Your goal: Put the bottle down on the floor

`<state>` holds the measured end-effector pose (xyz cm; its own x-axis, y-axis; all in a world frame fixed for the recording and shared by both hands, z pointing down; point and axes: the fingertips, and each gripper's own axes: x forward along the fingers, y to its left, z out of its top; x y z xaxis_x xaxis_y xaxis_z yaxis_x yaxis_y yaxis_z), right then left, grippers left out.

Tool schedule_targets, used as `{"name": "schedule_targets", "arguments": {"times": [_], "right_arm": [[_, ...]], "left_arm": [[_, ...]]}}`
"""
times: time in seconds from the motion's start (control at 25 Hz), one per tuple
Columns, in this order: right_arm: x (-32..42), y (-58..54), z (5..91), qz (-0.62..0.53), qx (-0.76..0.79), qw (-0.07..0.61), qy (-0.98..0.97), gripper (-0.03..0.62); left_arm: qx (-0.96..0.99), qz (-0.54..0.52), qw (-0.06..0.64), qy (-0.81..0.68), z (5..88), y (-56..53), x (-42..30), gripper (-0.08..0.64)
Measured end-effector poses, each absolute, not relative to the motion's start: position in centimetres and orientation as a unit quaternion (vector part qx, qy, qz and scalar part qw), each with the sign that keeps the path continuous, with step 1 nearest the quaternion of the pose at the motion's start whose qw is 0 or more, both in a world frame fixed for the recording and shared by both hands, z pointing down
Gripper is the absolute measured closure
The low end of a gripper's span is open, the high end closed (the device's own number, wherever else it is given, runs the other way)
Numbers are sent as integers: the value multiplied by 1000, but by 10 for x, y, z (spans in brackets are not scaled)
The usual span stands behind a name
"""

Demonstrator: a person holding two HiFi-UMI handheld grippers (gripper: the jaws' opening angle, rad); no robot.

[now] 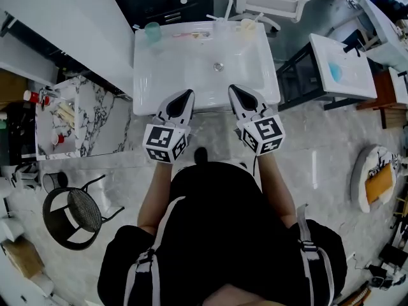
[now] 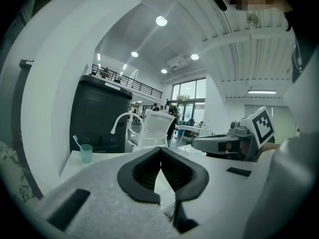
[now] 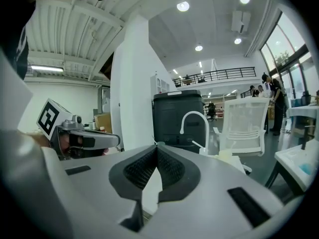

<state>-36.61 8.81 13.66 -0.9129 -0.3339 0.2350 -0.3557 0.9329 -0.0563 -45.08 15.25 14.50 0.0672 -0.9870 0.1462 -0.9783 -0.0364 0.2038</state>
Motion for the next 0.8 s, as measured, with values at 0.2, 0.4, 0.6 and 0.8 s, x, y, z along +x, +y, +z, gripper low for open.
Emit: {"name": "schedule_targets", "arguments": {"times": [0.2, 0.4, 0.6, 0.8], "right_arm": [[-386, 95, 140, 50, 168, 114, -978, 589], [-392, 95, 142, 52, 169, 118, -977, 589], [-390, 92, 142, 53, 172, 122, -976, 589], [-388, 93, 145, 53, 174, 127, -975, 591]], "left_arm": [[716, -15, 124, -687, 146, 158, -467, 541], [718, -17, 127, -685, 149, 155, -473, 540], [723, -18, 129, -679, 150, 149, -470, 541], [726, -17, 135, -674, 155, 150, -467, 541]]}}
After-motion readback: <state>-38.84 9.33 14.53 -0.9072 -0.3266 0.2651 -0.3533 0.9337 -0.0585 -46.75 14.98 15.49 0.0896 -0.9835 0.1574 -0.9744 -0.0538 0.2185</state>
